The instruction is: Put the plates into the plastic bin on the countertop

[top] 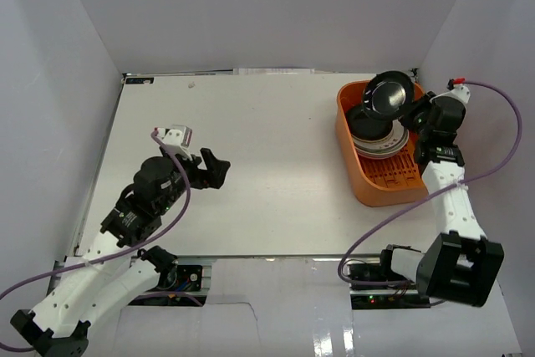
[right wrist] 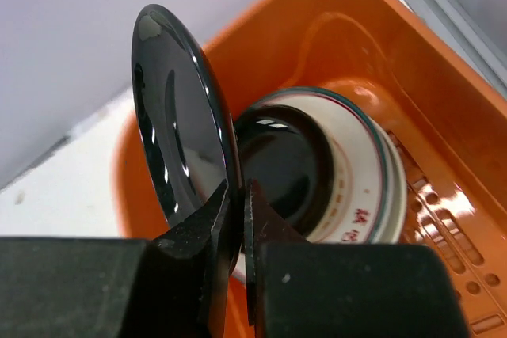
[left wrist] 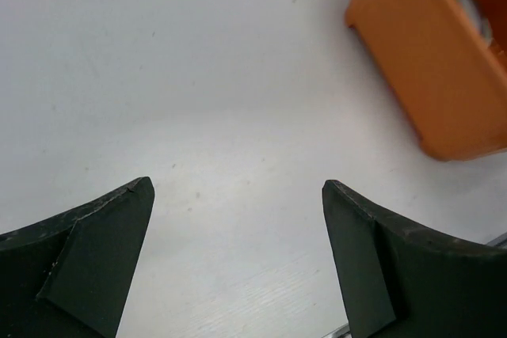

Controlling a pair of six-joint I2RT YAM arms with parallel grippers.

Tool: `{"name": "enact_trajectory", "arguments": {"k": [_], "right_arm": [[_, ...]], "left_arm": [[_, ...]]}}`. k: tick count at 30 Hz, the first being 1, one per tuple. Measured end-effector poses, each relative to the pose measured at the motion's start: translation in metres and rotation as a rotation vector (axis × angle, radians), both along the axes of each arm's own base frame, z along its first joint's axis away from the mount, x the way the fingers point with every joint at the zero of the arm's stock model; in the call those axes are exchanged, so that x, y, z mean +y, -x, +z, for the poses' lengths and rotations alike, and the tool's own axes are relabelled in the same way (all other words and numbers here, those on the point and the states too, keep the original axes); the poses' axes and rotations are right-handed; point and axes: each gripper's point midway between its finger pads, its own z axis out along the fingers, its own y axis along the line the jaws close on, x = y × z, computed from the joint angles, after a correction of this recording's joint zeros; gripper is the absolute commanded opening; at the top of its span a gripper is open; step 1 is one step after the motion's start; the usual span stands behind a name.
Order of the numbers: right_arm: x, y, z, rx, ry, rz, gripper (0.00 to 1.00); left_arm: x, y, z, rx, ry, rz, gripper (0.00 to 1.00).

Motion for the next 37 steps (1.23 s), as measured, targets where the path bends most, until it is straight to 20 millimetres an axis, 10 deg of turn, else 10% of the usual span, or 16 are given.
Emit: {"name": "enact_trajectory", "arguments": {"k": [6,13,15,26,31,37], "right_arm": [[-0.017,-0.020,-0.078,0.204,-0.038,-0.057,0.17],[-0.011,-0.018,-0.083,0.212,-0.085,-0.048,0.80],[-0.012,-0.015,-0.069,0.177,-0.082,-0.055,0.98],[0.034,0.054,0.029,-0.093,-0.058,0.126,0.90],[0.084,0.101,0.063,-0.168,-0.071,0.366,0.90],[0.098,0.181,0.189,-0.508,0.039,0.426,0.90]], "left_arm": [[0.008,0.004,-0.064,0.113,-0.120,0.011,0.98],[0.009,0.005,-0.049,0.057,-0.090,0.010,0.98],[0.010,0.005,-0.046,0.047,-0.085,0.010,0.98],[0.010,0.002,-0.020,0.009,-0.053,0.022,0.98],[0.008,0.004,0.043,-0.094,0.037,0.015,0.98],[0.021,0.028,0.141,-0.295,0.181,0.001,0.98]]}}
